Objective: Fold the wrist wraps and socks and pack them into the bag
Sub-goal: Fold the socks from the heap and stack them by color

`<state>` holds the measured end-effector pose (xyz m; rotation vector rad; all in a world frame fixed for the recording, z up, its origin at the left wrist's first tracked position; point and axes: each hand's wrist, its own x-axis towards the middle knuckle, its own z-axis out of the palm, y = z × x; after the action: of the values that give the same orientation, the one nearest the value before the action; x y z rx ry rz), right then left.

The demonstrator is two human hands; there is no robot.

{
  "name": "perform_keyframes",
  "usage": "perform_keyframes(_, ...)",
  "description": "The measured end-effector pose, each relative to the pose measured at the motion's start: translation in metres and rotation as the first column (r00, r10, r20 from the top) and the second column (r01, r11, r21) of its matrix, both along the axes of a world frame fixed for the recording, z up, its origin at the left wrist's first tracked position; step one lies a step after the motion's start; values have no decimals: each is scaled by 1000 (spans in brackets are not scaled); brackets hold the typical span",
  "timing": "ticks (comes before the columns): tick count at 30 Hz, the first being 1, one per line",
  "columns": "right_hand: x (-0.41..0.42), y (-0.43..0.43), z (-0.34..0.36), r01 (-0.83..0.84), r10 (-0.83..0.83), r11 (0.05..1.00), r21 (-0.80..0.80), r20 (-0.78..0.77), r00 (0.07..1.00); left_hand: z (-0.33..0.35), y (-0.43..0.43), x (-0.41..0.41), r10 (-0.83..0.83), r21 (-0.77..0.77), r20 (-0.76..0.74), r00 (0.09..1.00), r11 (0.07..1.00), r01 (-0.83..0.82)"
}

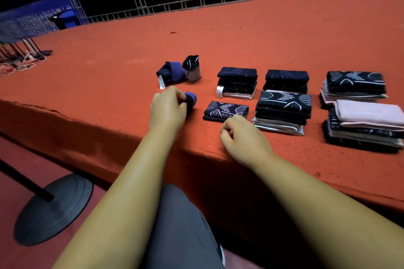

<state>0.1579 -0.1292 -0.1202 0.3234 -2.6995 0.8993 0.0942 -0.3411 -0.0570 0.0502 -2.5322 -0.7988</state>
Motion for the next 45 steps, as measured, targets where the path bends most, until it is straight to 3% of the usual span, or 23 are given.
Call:
perform_keyframes(6,26,19,18,13,-21,950,-312,-23,1000,45,28,56,-249,288,-35,968,925,248)
perform_keyframes(9,57,40,33,105,-109,888,-448,18,994,56,50,86,-460,394,-61,886,804,445)
perform_keyframes(12,93,72,44,220,-249,882,-417,-16,968,56,78,107,-616,476,-79,784,668,572)
perform_keyframes(17,141,115,47,376,-395,886,-272,-16,918,31,141,134,-718,555,-93,689,537,635)
perform_keyframes(21,150,139,34,441,-446,879,-181,15,895,6,180,148,-736,548,-135,663,502,669)
perform_keyframes(24,145,152,27,453,-451,880,-146,51,891,-6,190,150,-708,546,-154,689,521,656)
perform_keyframes(28,137,165,24,459,-447,847,-267,108,888,-15,185,139,-636,635,-181,750,507,583)
perform_keyframes(32,132,184,25,499,-482,792,-351,143,865,-22,171,122,-566,880,-137,813,308,362)
perform_keyframes(35,131,200,28,542,-516,742,-394,180,838,-20,158,111,-507,952,-103,855,200,234)
perform_keyframes(38,131,217,33,598,-585,626,-502,205,785,-19,132,92,-401,977,-95,911,140,164)
perform_keyframes(42,126,215,43,445,-461,181,-877,324,826,-21,109,77,-248,986,-62,967,135,98)
perform_keyframes(43,125,211,43,407,-423,150,-901,314,850,-22,111,79,-245,983,-68,967,149,107)
perform_keyframes(45,126,201,40,347,-342,214,-913,263,902,-25,116,83,-284,950,-65,957,275,146)
